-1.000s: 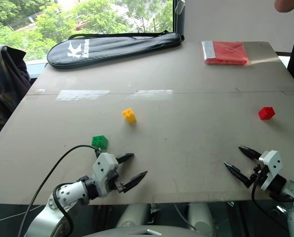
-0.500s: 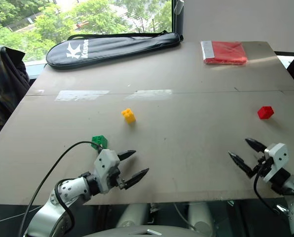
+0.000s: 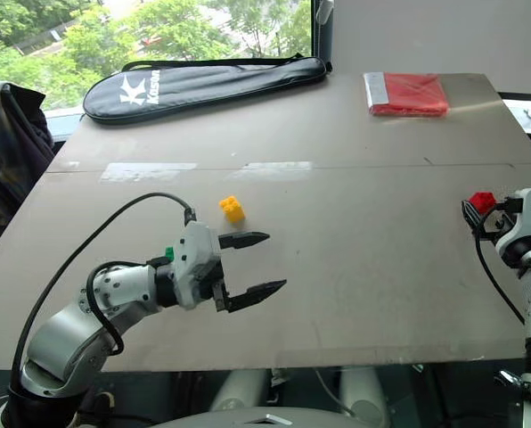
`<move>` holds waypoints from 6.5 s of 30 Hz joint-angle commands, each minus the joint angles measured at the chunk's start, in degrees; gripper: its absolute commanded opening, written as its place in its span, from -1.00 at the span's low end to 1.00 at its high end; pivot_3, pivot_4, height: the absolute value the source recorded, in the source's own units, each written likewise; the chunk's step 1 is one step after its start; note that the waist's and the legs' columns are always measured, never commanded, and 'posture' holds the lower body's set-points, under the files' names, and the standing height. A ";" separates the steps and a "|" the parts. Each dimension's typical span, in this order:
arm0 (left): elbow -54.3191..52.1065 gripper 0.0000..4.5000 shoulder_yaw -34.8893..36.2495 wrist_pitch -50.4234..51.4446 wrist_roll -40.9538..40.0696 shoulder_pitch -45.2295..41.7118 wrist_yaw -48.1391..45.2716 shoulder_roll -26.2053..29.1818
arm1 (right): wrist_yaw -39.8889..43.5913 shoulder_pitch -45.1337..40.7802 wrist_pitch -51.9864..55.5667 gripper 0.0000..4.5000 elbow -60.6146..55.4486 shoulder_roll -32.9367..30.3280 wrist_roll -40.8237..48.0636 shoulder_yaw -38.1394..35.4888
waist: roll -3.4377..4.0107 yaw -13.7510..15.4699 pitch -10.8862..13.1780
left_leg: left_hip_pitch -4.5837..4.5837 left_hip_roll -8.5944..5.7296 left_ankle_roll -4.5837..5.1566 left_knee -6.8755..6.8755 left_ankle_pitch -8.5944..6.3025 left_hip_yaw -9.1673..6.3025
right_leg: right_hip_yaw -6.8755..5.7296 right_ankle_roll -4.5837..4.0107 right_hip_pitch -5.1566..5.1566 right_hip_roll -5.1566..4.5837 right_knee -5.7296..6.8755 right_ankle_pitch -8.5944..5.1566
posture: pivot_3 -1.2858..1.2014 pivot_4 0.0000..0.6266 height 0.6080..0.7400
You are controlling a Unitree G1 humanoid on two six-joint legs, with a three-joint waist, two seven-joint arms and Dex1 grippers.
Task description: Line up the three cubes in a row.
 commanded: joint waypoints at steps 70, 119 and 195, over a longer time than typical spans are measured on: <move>-1.17 1.00 0.84 -4.45 -3.12 -0.52 -8.07 6.41 | 69.58 -24.72 -40.49 -0.44 31.40 -12.44 16.75 52.35 | -0.26 -1.18 0.59 | 0.06 -0.05 -0.20 0.07 0.11 0.01 | 0.03 -0.14 0.06 -0.16 -0.02 -0.03 | 0.03 -0.52 0.31; -1.07 1.00 13.57 -22.84 22.48 30.96 28.50 -22.63 | 66.68 6.97 -16.15 0.98 -7.99 -9.35 22.77 11.99 | -0.17 0.11 0.66 | 0.13 -0.06 -0.02 0.19 0.03 0.00 | -0.07 0.12 0.18 -0.44 0.00 -0.14 | 0.03 -0.52 0.31; 63.90 -0.44 -21.10 -39.21 27.65 -34.55 -21.58 -23.94 | 57.20 21.96 -17.73 1.00 -18.42 -2.68 17.56 1.74 | -0.18 0.07 0.65 | 0.02 -0.15 -0.01 0.21 0.03 -0.07 | -0.17 0.16 0.13 -0.20 0.05 0.13 | 0.03 -0.52 0.31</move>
